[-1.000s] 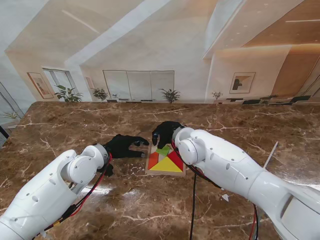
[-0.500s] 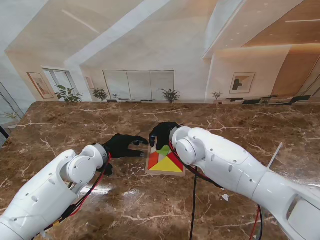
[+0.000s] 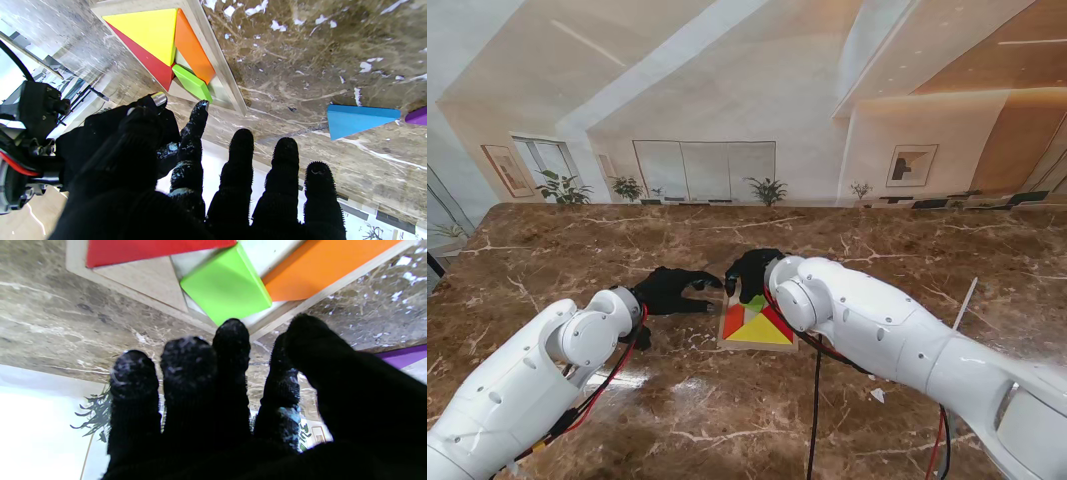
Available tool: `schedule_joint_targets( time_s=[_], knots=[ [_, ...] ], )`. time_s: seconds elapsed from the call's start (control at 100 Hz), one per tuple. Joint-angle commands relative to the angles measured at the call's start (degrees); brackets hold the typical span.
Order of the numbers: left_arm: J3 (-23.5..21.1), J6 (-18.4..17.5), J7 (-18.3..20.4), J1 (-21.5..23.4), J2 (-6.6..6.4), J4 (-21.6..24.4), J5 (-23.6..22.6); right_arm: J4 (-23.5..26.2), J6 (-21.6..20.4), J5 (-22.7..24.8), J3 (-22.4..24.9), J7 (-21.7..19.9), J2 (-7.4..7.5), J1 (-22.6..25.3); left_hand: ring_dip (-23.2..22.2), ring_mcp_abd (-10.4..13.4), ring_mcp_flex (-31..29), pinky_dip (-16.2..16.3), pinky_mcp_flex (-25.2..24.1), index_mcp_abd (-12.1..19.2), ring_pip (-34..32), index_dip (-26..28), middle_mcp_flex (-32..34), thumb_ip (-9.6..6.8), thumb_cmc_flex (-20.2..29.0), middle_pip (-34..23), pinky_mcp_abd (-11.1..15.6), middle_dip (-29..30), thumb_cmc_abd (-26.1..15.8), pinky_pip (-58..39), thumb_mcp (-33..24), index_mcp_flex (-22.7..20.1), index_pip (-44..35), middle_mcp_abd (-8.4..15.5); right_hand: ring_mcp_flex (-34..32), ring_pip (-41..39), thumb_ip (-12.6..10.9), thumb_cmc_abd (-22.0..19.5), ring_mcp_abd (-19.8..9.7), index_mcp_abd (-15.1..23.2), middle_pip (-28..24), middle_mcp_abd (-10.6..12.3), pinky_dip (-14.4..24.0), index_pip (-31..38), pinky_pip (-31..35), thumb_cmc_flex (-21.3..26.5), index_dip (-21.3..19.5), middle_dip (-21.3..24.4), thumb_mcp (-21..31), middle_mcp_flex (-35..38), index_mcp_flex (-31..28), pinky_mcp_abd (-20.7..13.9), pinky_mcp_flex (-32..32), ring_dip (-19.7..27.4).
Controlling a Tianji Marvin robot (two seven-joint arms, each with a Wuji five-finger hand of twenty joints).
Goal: Assemble the tangram pieces into a square
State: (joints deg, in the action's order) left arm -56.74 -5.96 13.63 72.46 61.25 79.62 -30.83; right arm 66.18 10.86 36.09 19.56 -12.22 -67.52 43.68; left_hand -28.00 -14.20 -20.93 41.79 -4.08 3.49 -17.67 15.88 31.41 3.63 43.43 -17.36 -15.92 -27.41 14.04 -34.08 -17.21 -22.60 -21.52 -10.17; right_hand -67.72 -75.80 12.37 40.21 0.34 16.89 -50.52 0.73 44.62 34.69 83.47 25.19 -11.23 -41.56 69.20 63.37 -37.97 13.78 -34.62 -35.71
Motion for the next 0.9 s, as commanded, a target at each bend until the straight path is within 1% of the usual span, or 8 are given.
schedule_joint_targets(
  time_s=[0.0,0.14,0.33,0.58,0.72,0.89],
  knots=[
    [0.0,0.2,-0.1,0.2,0.12,-0.2,-0.1,-0.6,0.0,0.2,-0.3,-1.0,0.01,0.1,-0.9,0.1,0.2,-1.1,-0.9,0.3,-1.0,-1.1,0.7,-1.14,1.1,-0.6,0.8,-0.5,-1.3,-1.2,1.2,-0.7,0.3,-0.9,-2.1,-2.3,-1.0,-1.4,0.0,0.6,-0.9,0.3,1.2,0.2,3.1,-2.3,-0.6,-0.1,1.1,1.0,1.3,-0.1,-0.1,-0.5],
    [0.0,0.3,-0.1,0.2,0.14,-0.2,0.0,-0.6,0.0,0.5,-0.7,-1.6,0.3,0.0,-0.9,0.2,0.2,-1.0,-0.8,0.3,-1.0,-1.1,0.7,-1.14,1.1,-0.6,0.8,-0.5,-1.3,-1.3,1.2,-0.7,0.3,-0.9,-2.0,-2.2,-1.1,-1.8,-0.1,0.8,-0.9,0.3,1.2,0.0,3.1,-2.4,-0.7,-0.1,1.1,0.9,1.2,-0.3,0.0,-0.5],
    [-0.1,0.4,-0.1,0.2,0.14,-0.2,0.0,-1.0,0.0,0.3,-1.3,-2.0,0.26,-0.4,-0.9,0.1,0.2,-1.0,-0.9,0.2,-1.1,-1.1,0.7,-1.14,1.1,-0.6,0.8,-0.6,-1.2,-1.2,1.2,-0.7,0.3,-1.0,-1.6,-2.1,-1.3,-2.2,-0.1,0.8,-0.5,0.4,1.1,-0.6,3.0,-2.7,-0.6,0.2,0.9,0.4,2.2,-0.4,0.3,-0.5],
    [-0.3,0.5,-0.2,0.3,0.15,-0.2,0.0,-2.5,0.1,-0.5,-2.2,-1.5,-0.66,-1.2,-0.9,0.2,0.2,-1.0,-0.8,0.2,-1.0,-1.1,0.7,-1.14,1.1,-0.6,0.8,-0.6,-1.3,-1.3,1.2,-0.7,0.4,-1.0,-1.4,-2.1,-1.8,-3.0,-0.2,0.5,-0.2,0.4,1.1,-2.0,3.1,-3.0,-0.5,0.4,0.7,0.2,7.5,-0.6,0.5,-0.6],
    [-0.4,0.6,0.0,0.3,0.13,-0.1,0.0,-3.1,0.3,-0.3,-2.8,-1.5,-0.84,-1.7,-0.9,0.2,0.2,-1.0,-0.8,0.3,-1.1,-1.1,0.8,-1.13,1.1,-0.6,0.8,-0.6,-1.3,-1.3,1.3,-0.7,0.4,-0.9,-1.2,-2.1,-2.1,-3.3,-0.4,0.4,-0.1,0.6,1.1,-1.3,3.1,-3.5,-0.9,0.6,0.6,0.0,7.5,-0.8,0.6,-0.6],
    [-0.5,0.7,0.1,0.4,0.1,-0.1,0.1,-2.4,0.9,0.5,-3.0,-2.3,-0.22,-1.6,-0.9,0.2,0.2,-1.0,-0.9,0.2,-1.1,-1.1,0.8,-1.14,1.1,-0.6,0.8,-0.6,-1.4,-1.2,1.3,-0.7,0.3,-0.9,-1.3,-2.2,-2.4,-3.3,-0.4,0.0,-0.3,0.6,1.1,-0.5,3.2,-3.7,-1.2,0.5,0.5,0.1,5.9,-0.9,0.5,-0.7]
  ],
)
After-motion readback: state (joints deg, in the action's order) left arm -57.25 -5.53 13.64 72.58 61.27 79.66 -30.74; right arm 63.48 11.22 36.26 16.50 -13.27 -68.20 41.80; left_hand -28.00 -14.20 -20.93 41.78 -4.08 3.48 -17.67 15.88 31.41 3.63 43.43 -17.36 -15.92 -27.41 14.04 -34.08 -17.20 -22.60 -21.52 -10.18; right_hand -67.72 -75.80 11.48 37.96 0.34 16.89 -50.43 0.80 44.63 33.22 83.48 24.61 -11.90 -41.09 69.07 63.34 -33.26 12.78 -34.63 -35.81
